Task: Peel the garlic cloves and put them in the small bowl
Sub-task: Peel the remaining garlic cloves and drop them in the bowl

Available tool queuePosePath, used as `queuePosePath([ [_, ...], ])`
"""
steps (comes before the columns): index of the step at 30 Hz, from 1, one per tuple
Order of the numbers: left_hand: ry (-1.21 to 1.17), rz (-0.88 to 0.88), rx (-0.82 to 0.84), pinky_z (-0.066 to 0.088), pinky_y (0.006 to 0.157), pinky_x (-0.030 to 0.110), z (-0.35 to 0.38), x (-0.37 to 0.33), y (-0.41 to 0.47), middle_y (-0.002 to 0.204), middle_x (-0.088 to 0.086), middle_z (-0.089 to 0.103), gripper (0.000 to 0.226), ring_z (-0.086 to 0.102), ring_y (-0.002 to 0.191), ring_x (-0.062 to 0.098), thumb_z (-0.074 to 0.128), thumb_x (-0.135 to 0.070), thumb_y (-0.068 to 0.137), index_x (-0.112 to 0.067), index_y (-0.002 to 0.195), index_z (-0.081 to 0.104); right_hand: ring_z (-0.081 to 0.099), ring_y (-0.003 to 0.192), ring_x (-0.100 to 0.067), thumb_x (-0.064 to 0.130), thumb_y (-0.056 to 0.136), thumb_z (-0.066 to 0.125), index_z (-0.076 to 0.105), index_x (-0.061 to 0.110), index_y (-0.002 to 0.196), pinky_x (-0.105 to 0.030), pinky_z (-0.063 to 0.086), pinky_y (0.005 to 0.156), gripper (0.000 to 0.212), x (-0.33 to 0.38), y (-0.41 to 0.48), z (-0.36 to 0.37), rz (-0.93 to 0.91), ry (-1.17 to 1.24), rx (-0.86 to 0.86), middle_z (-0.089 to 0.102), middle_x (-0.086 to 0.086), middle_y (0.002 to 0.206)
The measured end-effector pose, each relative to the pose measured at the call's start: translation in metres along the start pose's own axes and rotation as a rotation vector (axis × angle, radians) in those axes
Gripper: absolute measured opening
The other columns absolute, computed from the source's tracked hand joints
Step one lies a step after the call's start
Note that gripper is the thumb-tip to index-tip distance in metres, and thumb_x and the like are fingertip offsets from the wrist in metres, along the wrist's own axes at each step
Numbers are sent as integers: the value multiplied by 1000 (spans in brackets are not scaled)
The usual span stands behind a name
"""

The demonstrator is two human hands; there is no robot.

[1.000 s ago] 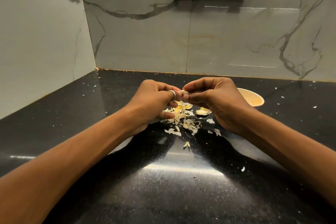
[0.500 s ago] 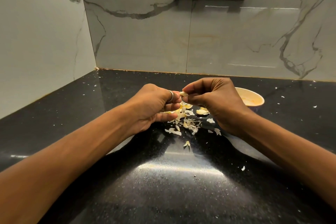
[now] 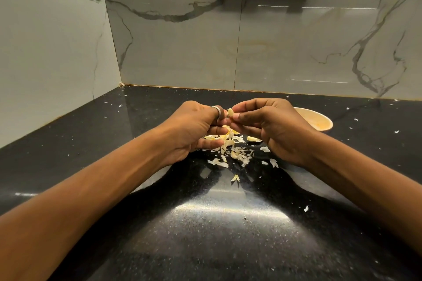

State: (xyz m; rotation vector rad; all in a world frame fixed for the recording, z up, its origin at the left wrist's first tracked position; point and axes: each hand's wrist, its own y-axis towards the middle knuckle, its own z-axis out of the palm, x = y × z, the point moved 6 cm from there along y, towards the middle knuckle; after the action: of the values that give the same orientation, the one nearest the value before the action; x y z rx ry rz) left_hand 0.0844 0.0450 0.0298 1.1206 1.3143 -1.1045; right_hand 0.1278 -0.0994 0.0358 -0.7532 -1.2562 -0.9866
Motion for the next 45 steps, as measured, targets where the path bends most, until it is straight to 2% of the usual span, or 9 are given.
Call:
queuePosePath([
  [8, 17, 13, -15, 55, 52, 26, 0, 0, 2, 73, -1, 61, 16, 62, 62, 6, 57, -16, 98, -9, 91, 69, 76, 87, -29, -18, 88, 57, 64, -10, 106, -26, 62, 71, 21, 5, -3, -2, 45, 82, -34, 73, -21, 91],
  [13, 80, 30, -37, 57, 55, 28, -4, 0, 2, 82, 4, 58, 21, 60, 65, 10, 51, -22, 99, -9, 97, 67, 73, 79, -21, -10, 88, 63, 68, -4, 105, -24, 62, 70, 19, 6, -4, -4, 43, -10, -31, 74, -14, 89],
  [15, 172, 101, -71, 56, 54, 28, -6, -3, 3, 82, 6, 59, 22, 60, 64, 10, 52, -23, 101, -8, 95, 67, 70, 75, -18, -9, 87, 64, 69, -3, 103, -23, 60, 67, 17, 6, -4, -4, 32, -45, -28, 73, -13, 86],
  [20, 418, 404, -153, 57, 52, 30, -10, -13, 1, 81, 3, 69, 6, 65, 64, 9, 68, -15, 93, -15, 96, 74, 72, 78, -20, -10, 87, 65, 71, -4, 101, -23, 59, 66, 16, 4, 1, -5, -7, -120, -30, 74, -16, 90],
  [26, 517, 558, -192, 57, 48, 28, -7, -19, -4, 71, -3, 70, 14, 67, 60, 10, 77, -28, 88, -16, 94, 78, 72, 86, -24, -9, 88, 67, 72, -2, 99, -25, 59, 73, 14, 1, 3, -4, -57, -180, -18, 73, -23, 102],
  [29, 565, 611, -210, 58, 47, 29, -6, -21, -6, 64, -8, 67, 17, 65, 54, 9, 76, -30, 88, -14, 94, 79, 72, 88, -25, -6, 87, 69, 73, -2, 97, -27, 60, 78, 12, 1, 2, -2, -88, -222, -13, 74, -23, 101],
  [33, 607, 636, -217, 59, 47, 30, -5, -22, -8, 63, -10, 66, 13, 66, 54, 10, 74, -26, 89, -15, 93, 79, 74, 97, -31, -5, 86, 70, 73, -1, 94, -34, 61, 87, 9, 2, 2, -2, -107, -251, -16, 74, -23, 100],
  [39, 655, 650, -219, 59, 48, 31, -6, -22, -7, 64, -11, 64, 12, 65, 54, 9, 72, -24, 91, -14, 94, 78, 75, 93, -29, -3, 87, 72, 73, -3, 98, -30, 62, 82, 11, 4, 1, -2, -142, -326, -8, 75, -20, 96],
  [45, 664, 648, -221, 59, 49, 33, -6, -23, -8, 61, -9, 63, 9, 64, 50, 8, 73, -23, 90, -16, 89, 77, 75, 94, -30, -3, 87, 72, 73, -2, 100, -36, 61, 88, 13, 3, 1, 1, -163, -363, 43, 76, -18, 95],
])
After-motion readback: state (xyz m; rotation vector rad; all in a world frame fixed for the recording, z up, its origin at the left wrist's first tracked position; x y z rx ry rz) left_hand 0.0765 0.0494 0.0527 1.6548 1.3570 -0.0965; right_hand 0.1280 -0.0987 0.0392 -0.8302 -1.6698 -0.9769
